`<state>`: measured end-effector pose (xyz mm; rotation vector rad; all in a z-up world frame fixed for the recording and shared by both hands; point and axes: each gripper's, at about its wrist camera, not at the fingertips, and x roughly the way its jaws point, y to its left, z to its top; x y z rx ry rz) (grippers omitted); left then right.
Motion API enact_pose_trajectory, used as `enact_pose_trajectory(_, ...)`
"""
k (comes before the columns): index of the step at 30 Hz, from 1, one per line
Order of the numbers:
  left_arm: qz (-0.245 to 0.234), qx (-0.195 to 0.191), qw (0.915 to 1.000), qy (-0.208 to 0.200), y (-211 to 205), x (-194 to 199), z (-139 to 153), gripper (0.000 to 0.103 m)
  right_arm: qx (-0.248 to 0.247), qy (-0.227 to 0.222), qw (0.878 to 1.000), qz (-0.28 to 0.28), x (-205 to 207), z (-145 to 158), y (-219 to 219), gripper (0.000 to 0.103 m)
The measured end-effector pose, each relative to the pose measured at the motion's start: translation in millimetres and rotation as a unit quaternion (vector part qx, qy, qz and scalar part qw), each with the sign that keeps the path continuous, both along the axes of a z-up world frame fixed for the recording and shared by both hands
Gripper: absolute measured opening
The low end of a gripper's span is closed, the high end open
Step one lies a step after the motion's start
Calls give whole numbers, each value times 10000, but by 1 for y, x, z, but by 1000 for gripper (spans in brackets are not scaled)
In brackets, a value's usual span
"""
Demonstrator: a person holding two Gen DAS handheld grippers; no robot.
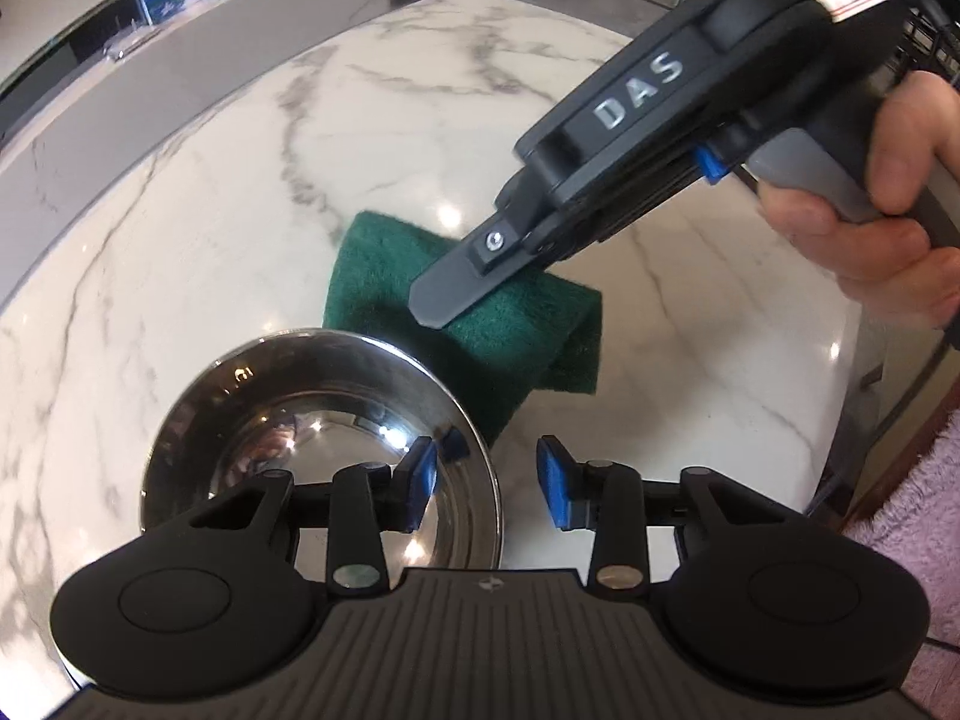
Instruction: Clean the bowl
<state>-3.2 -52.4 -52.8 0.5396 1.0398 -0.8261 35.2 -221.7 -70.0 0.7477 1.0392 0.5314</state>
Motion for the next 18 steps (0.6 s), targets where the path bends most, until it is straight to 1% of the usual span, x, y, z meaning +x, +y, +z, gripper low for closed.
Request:
enact_pose_trajectory(1, -50, 31, 10000, -62, 0, -1, 0, 28, 5, -6, 10000, 4, 0, 0, 0, 15)
enact_pose_trajectory(3, -100, 88, 9998, -125, 1, 0, 0, 20, 14, -14, 10000, 11, 1, 1, -1, 15)
enact_pose_trajectory(6, -291, 80, 9994, -155, 5, 0, 1, 20, 19, -22, 10000, 27, 1, 2, 0, 15)
enact_pose_trajectory(10, -813, 134, 9962, -266, 6, -7, 0, 19, 25, -167, 9999, 40, -1, 8, 0, 15)
enact_pose_trajectory(15, -1486, 43, 9888, -133, 13, -14, -1, 19, 7, -380, 9993, -63, -4, 18, -5, 15)
enact_pose_trajectory(18, -1652, 19, 9862, -80, 16, -16, -2, 19, 20, -410, 9991, -65, -4, 18, -7, 15)
